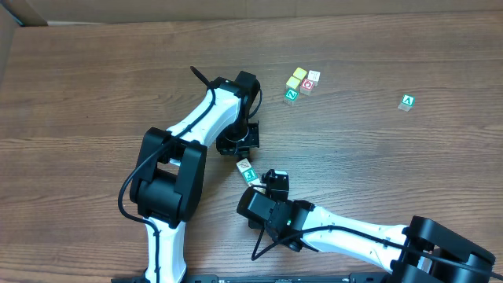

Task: Flip 3 blocks

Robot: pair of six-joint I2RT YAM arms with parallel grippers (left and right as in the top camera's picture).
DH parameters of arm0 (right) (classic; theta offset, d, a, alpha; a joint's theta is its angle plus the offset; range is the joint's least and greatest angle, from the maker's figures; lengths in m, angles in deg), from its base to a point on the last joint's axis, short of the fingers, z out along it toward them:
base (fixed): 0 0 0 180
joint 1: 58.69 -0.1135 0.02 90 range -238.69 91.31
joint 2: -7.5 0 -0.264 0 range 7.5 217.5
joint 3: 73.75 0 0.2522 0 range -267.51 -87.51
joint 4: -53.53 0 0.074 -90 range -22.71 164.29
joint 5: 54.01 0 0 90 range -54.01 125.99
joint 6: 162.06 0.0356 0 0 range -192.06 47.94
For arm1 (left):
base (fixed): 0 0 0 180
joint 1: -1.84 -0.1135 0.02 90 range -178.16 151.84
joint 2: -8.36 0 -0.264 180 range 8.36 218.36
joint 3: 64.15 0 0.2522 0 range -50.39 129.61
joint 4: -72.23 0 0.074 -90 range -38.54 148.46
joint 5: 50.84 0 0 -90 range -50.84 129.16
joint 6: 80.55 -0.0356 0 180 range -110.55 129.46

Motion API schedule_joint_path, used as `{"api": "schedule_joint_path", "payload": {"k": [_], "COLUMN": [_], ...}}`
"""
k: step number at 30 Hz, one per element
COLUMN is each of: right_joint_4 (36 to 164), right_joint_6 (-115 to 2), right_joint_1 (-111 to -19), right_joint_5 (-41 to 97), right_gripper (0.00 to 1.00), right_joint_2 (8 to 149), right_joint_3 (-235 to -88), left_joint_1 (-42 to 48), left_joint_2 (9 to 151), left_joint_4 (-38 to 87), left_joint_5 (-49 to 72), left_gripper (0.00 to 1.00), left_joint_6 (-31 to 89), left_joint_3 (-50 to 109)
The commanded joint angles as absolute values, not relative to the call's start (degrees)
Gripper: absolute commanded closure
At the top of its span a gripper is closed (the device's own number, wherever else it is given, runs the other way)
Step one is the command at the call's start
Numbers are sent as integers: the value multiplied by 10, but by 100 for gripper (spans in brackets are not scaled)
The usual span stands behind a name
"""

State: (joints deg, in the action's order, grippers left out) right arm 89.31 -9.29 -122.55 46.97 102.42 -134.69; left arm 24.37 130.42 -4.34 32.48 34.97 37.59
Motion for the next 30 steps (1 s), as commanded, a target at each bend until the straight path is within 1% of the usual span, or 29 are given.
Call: {"api": "schedule_joint_path", "payload": {"k": [1,21,30], "right_joint_4": [890,887,882], "right_joint_6": [-90,-90,-89], "right_joint_1": [-1227,-1227,-1227], "right_joint_5": [485,490,482], "right_gripper": [96,96,95], "right_joint_2": [1029,1029,1029], "right_joint_3": [-1343,-1343,-1343], "left_joint_1": [247,247,247], "left_joint_2": [1310,1310,1310], "left_joint_4": [-45,-44,-25], "left_joint_5": [312,304,303], "left_gripper": [96,96,96], "left_joint_6": [338,338,305], "left_joint_3": [368,368,368]}}
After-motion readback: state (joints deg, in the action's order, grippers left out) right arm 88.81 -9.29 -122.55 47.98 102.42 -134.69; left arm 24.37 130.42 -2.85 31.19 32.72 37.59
